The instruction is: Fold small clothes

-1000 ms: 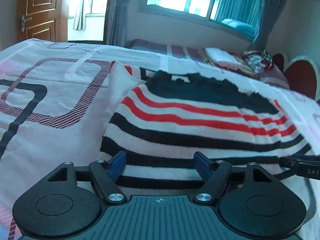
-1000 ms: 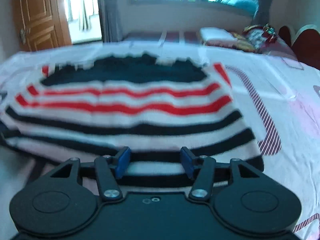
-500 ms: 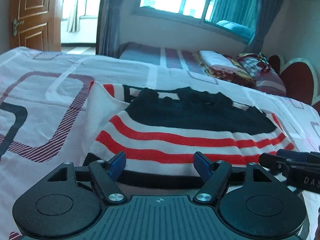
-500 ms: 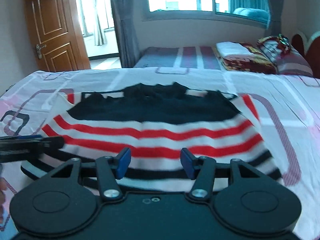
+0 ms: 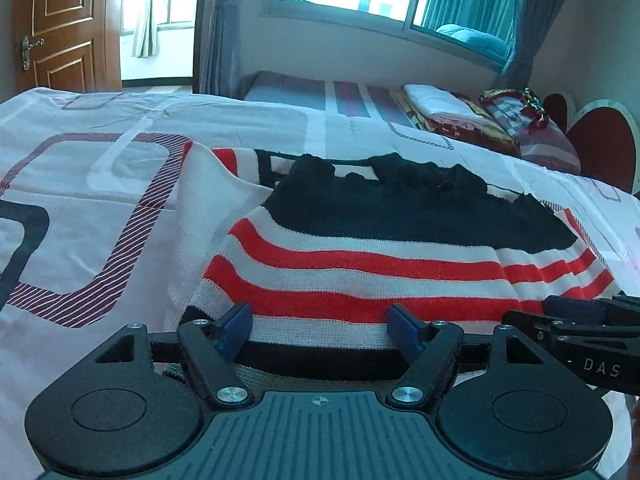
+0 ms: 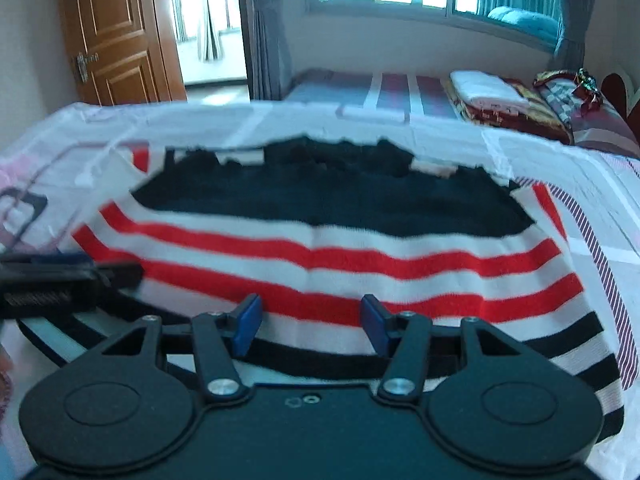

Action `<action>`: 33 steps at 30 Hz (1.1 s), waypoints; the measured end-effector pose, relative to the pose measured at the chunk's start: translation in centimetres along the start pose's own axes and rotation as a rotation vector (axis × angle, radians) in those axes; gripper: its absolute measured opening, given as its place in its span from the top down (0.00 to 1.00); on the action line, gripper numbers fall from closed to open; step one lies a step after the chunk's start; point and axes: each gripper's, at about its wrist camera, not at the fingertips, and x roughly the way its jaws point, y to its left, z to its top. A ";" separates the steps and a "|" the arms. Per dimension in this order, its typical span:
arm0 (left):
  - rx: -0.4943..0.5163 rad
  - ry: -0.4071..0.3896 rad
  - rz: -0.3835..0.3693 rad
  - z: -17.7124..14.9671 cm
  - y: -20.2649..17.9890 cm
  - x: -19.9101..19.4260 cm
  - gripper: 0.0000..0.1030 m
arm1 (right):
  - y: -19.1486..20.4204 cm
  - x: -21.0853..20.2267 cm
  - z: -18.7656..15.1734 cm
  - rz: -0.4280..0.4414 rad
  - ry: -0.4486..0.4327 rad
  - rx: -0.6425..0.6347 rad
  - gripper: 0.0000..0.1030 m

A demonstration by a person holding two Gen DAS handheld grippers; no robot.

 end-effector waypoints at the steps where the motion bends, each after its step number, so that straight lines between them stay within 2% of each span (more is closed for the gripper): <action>1: -0.008 0.003 -0.001 0.1 0.0 -0.1 0.28 | -0.1 -0.1 0.0 0.004 -0.001 0.003 0.48; 7: -0.103 0.018 -0.028 0.6 0.9 -1.3 0.28 | -0.1 -1.4 0.8 0.021 -0.045 -0.012 0.42; 13: -0.101 0.019 -0.003 0.5 0.7 -1.7 0.28 | -0.2 -1.7 1.0 0.032 -0.054 -0.008 0.42; 17: -0.112 0.001 -0.013 0.5 0.7 -2.2 0.17 | -0.1 -2.0 1.3 0.039 -0.068 -0.010 0.42; 19: -0.123 -0.014 -0.018 0.3 0.8 -2.7 0.16 | -0.1 -2.2 1.3 0.043 -0.072 -0.010 0.41; 23: -0.129 0.014 -0.016 -0.2 0.8 -2.3 0.16 | -0.2 -2.2 1.3 0.041 -0.076 0.000 0.40; 26: -0.115 0.013 -0.009 -0.6 0.6 -2.0 0.16 | 0.0 -1.6 1.2 0.029 -0.066 -0.008 0.40; 30: -0.101 0.020 -0.003 -0.8 0.4 -2.0 0.16 | 0.1 0.0 0.5 0.010 0.010 -0.010 0.39; 33: -0.129 0.024 -0.005 -0.9 0.6 -2.6 0.16 | -0.1 -0.2 0.2 0.019 0.006 0.001 0.38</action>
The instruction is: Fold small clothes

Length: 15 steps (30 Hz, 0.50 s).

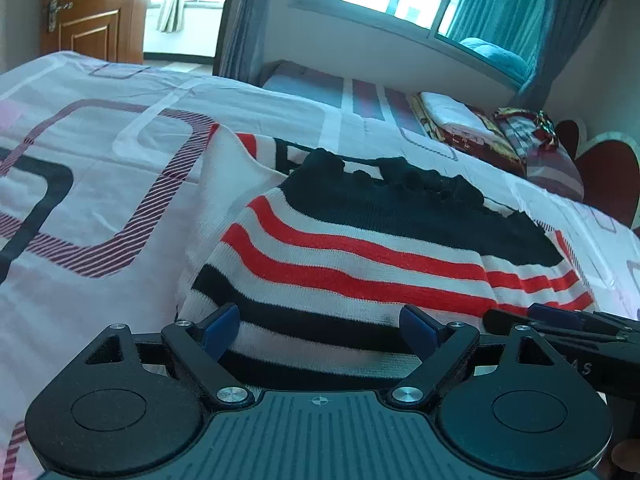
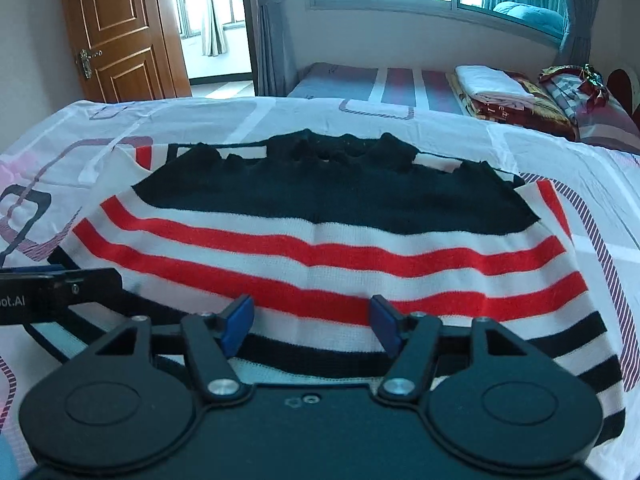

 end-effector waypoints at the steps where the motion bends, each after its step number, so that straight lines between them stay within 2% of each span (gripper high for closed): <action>1: -0.010 0.003 -0.002 0.0 0.1 -0.2 0.16 | -0.1 -0.3 0.0 0.006 -0.009 0.005 0.38; 8: -0.017 0.016 -0.007 -1.3 0.0 -1.0 0.16 | -0.5 -2.5 -0.1 0.032 -0.059 0.012 0.37; 15: 0.039 0.040 0.027 -2.7 -0.2 -0.1 0.16 | -0.4 -1.7 -2.6 0.009 0.008 -0.049 0.37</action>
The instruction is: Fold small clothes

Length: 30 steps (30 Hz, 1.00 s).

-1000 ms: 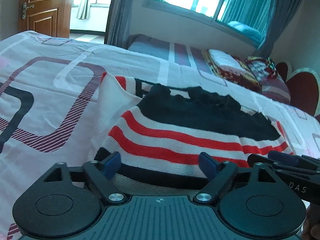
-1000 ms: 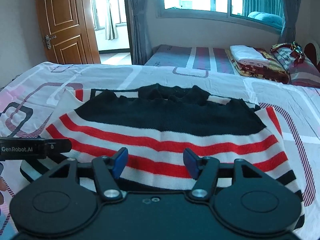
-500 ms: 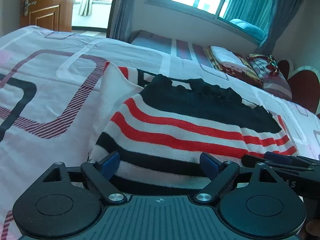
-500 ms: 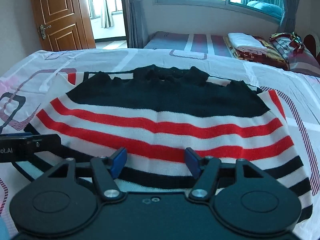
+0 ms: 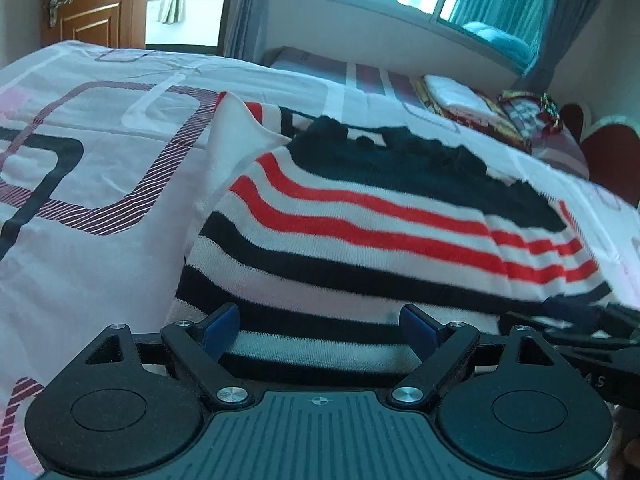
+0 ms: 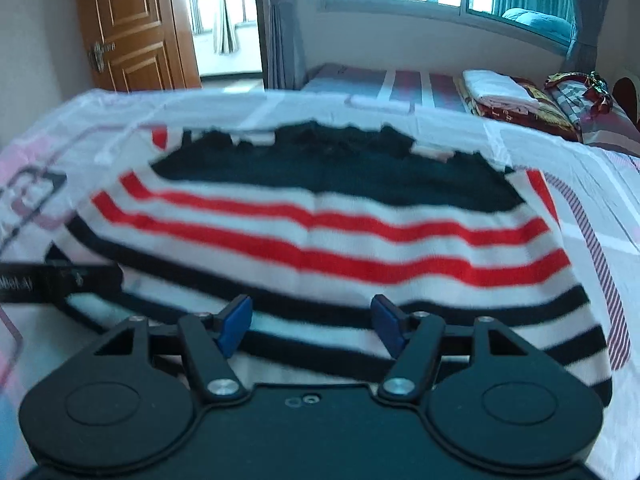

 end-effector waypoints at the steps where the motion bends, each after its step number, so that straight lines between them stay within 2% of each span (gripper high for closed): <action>1: 0.002 -0.002 0.002 0.0 -0.1 -0.2 0.16 | 0.1 0.1 -0.2 -0.003 0.003 -0.016 0.37; 3: -0.016 -0.002 -0.006 0.0 0.0 -0.7 0.16 | 0.2 -0.4 -0.2 -0.007 -0.007 -0.031 0.37; 10: -0.169 0.012 -0.068 -2.1 1.7 -2.4 0.16 | -1.2 -2.0 -0.1 0.031 -0.039 0.059 0.37; 13: -0.278 0.033 -0.119 -3.5 2.9 -2.7 0.16 | -1.2 -2.2 -0.3 0.035 -0.044 0.051 0.37; 19: -0.463 -0.009 -0.234 -4.6 4.6 -1.5 0.16 | -1.1 -2.0 -0.3 0.035 -0.048 0.065 0.36; 24: -0.569 -0.092 -0.302 -4.2 5.4 0.7 0.17 | -0.8 -1.6 0.1 0.042 -0.061 0.067 0.37; 26: -0.606 -0.127 -0.316 -4.0 5.7 1.8 0.24 | -0.7 -1.3 0.2 0.044 -0.067 0.067 0.36; 28: -0.656 -0.163 -0.331 -3.7 6.2 3.0 0.36 | -0.7 -1.1 0.5 0.041 -0.080 0.068 0.37; 30: -0.696 -0.186 -0.327 -3.6 6.6 4.3 0.54 | -0.8 -0.7 0.9 0.041 -0.088 0.072 0.37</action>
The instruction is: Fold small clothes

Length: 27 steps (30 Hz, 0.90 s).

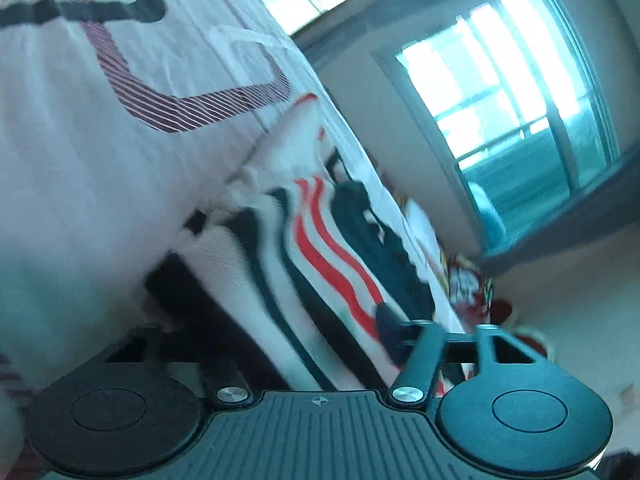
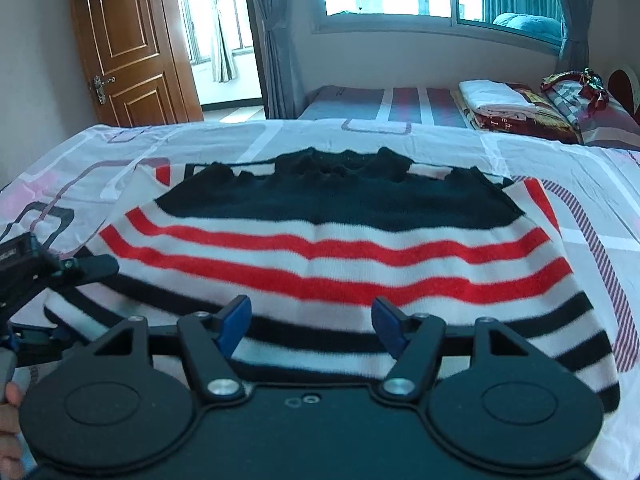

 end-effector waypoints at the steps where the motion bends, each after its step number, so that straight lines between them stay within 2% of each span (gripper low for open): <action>1: -0.009 -0.008 -0.002 0.1 0.2 0.5 0.56 | 0.0 0.3 0.2 -0.002 -0.004 0.000 0.37; 2: -0.014 -0.013 -0.004 0.3 0.2 1.1 0.61 | -0.1 0.5 0.5 -0.004 -0.009 -0.002 0.37; 5: -0.029 -0.022 -0.005 0.5 0.1 2.4 0.65 | 0.1 1.2 1.0 -0.009 -0.015 -0.018 0.37; 6: -0.030 -0.022 0.003 0.5 0.0 2.6 0.72 | 0.2 1.4 1.0 -0.009 -0.015 -0.028 0.37; 11: -0.033 -0.024 0.013 0.7 -0.1 3.0 0.78 | 0.7 1.7 0.8 -0.020 -0.030 -0.057 0.37; 14: -0.002 -0.042 -0.001 1.1 -0.8 2.7 0.81 | 0.6 1.7 0.8 -0.050 -0.050 -0.074 0.37; 17: 0.062 -0.066 -0.034 1.5 -2.7 2.3 0.81 | 0.3 1.5 0.7 -0.091 -0.061 -0.082 0.37; 19: 0.125 -0.069 -0.062 1.8 -4.1 2.2 0.82 | -0.3 2.1 0.0 -0.130 -0.011 -0.077 0.36; 20: 0.151 -0.071 -0.077 2.1 -4.9 2.1 0.82 | -0.5 2.8 -0.7 -0.122 0.024 -0.081 0.36; 21: 0.188 -0.072 -0.095 2.3 -6.1 2.3 0.82 | -0.4 2.7 -0.9 -0.125 0.003 -0.108 0.36; 23: 0.257 -0.064 -0.137 2.6 -8.3 3.0 0.82 | -0.3 2.7 -0.4 -0.125 0.022 -0.108 0.38; 27: 0.404 0.006 -0.243 1.7 -14.1 5.4 0.82 | -2.3 0.9 0.0 -0.063 -0.029 0.029 0.41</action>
